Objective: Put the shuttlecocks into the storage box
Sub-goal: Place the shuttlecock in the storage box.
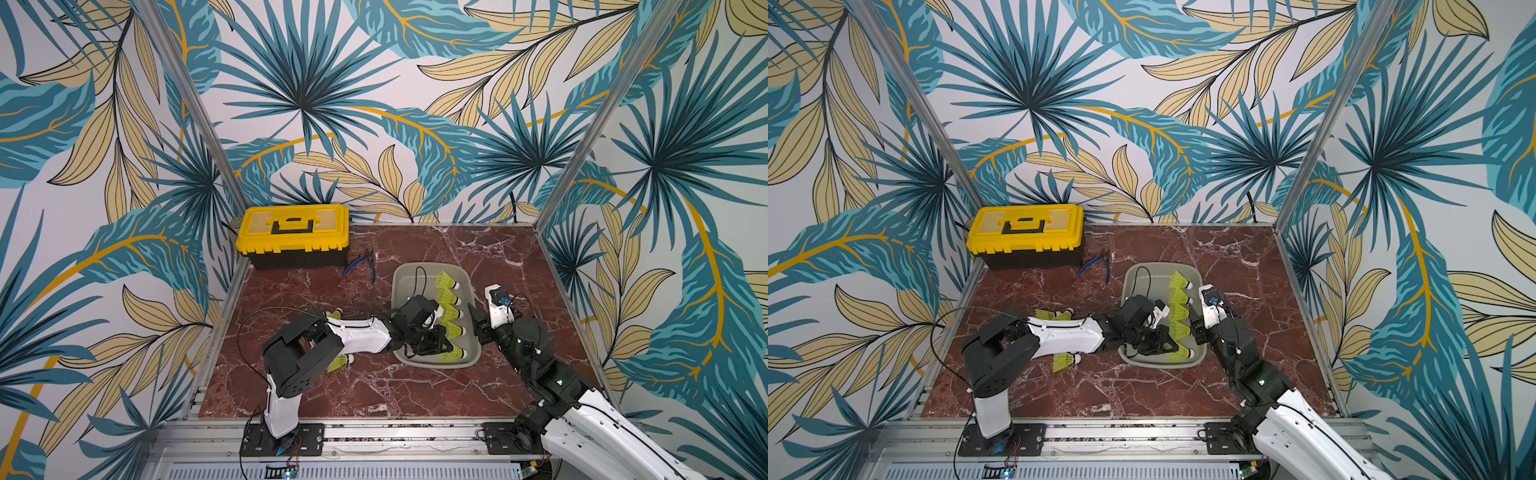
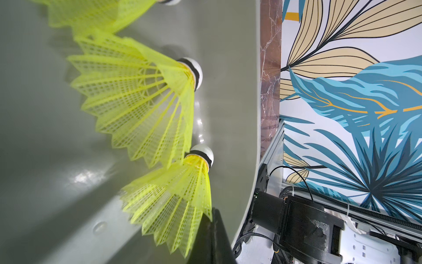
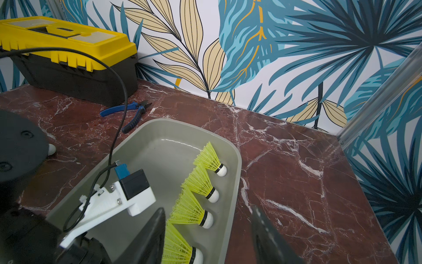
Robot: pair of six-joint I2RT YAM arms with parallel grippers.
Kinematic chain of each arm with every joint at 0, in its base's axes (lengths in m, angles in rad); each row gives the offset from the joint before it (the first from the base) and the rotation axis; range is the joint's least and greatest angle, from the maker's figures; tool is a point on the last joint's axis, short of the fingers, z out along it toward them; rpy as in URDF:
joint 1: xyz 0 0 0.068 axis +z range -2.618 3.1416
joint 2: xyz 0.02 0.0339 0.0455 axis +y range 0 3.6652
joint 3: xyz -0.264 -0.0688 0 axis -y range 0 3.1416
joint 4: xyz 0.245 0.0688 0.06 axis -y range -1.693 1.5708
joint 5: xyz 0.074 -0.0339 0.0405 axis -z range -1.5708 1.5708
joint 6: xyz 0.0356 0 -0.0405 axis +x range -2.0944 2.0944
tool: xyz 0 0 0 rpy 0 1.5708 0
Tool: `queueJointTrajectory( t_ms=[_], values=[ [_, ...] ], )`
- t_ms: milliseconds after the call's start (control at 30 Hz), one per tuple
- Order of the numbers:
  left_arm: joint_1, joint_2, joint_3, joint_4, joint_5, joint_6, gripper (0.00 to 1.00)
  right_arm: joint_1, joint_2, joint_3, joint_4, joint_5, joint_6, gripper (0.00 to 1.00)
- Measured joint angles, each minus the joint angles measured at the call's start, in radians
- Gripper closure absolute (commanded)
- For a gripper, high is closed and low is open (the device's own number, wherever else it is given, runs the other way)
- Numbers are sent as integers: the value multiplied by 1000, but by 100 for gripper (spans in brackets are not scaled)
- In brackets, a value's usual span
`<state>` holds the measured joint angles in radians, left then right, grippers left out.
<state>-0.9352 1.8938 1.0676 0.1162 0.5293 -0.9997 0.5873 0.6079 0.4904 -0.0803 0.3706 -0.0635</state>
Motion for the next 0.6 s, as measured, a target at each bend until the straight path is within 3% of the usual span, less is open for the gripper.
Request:
queueJointTrajectory(
  t_ms=[333,600],
  values=[
    [0,16,12,2,18,-4,90,0,-6,-2,-4,2,0,40],
    [0,19,16,8,27,-6,71,0,-6,-2,-8,3,0,40]
  ],
)
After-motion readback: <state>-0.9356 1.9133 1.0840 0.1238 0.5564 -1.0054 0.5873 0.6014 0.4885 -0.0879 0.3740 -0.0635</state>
